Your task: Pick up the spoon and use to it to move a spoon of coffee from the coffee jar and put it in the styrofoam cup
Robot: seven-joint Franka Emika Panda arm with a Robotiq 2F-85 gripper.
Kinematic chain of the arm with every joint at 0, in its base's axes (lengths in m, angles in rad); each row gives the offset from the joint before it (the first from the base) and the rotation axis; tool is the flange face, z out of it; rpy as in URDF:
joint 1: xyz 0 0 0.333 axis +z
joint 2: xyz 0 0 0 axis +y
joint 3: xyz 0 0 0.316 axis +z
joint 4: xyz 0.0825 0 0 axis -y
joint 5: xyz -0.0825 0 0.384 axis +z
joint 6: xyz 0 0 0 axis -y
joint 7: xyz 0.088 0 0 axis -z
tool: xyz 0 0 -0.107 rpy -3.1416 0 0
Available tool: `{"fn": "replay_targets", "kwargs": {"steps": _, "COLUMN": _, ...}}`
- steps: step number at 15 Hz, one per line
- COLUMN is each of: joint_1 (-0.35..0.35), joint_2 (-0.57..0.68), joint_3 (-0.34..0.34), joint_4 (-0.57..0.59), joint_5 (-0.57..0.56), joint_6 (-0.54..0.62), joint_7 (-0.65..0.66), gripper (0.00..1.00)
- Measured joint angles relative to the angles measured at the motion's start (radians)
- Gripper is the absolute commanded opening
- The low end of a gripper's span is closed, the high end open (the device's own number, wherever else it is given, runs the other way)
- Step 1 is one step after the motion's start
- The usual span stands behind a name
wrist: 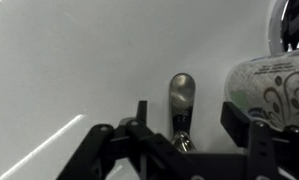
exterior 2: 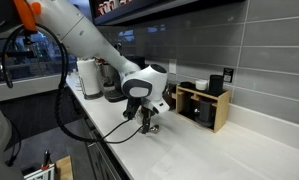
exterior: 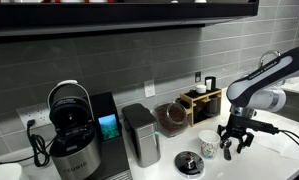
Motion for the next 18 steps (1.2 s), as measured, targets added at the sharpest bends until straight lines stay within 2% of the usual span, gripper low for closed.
{"fn": "replay_targets", "kwargs": {"steps": 4, "joint_1": -0.011, "joint_2": 0.013, "joint_3": -0.005, "joint_4": 0.004, "joint_5": 0.061, "joint_6": 0.005, "joint_7": 0.0, "gripper": 0.64}}
{"fn": "replay_targets", "kwargs": {"steps": 5, "joint_1": -0.014, "joint_2": 0.017, "joint_3": -0.007, "joint_4": 0.005, "joint_5": 0.066, "joint_6": 0.008, "joint_7": 0.0, "gripper": 0.54}}
{"fn": "replay_targets", "kwargs": {"steps": 7, "joint_1": -0.018, "joint_2": 0.026, "joint_3": -0.01, "joint_4": 0.007, "joint_5": 0.083, "joint_6": 0.018, "joint_7": -0.001, "gripper": 0.43}}
{"fn": "replay_targets", "kwargs": {"steps": 8, "joint_1": -0.019, "joint_2": 0.03, "joint_3": -0.011, "joint_4": 0.009, "joint_5": 0.089, "joint_6": 0.022, "joint_7": -0.001, "gripper": 0.33}}
{"fn": "replay_targets", "kwargs": {"steps": 11, "joint_1": -0.022, "joint_2": 0.041, "joint_3": -0.011, "joint_4": 0.013, "joint_5": 0.099, "joint_6": 0.025, "joint_7": -0.001, "gripper": 0.15}}
{"fn": "replay_targets", "kwargs": {"steps": 14, "joint_1": -0.023, "joint_2": 0.044, "joint_3": -0.011, "joint_4": 0.015, "joint_5": 0.103, "joint_6": 0.026, "joint_7": -0.001, "gripper": 0.07}}
{"fn": "replay_targets", "kwargs": {"steps": 15, "joint_1": -0.023, "joint_2": 0.044, "joint_3": -0.011, "joint_4": 0.016, "joint_5": 0.105, "joint_6": 0.026, "joint_7": -0.001, "gripper": 0.09}}
{"fn": "replay_targets", "kwargs": {"steps": 17, "joint_1": -0.023, "joint_2": 0.045, "joint_3": -0.011, "joint_4": 0.017, "joint_5": 0.108, "joint_6": 0.026, "joint_7": -0.001, "gripper": 0.08}}
{"fn": "replay_targets", "kwargs": {"steps": 18, "joint_1": -0.023, "joint_2": 0.046, "joint_3": -0.011, "joint_4": 0.017, "joint_5": 0.109, "joint_6": 0.026, "joint_7": -0.001, "gripper": 0.01}}
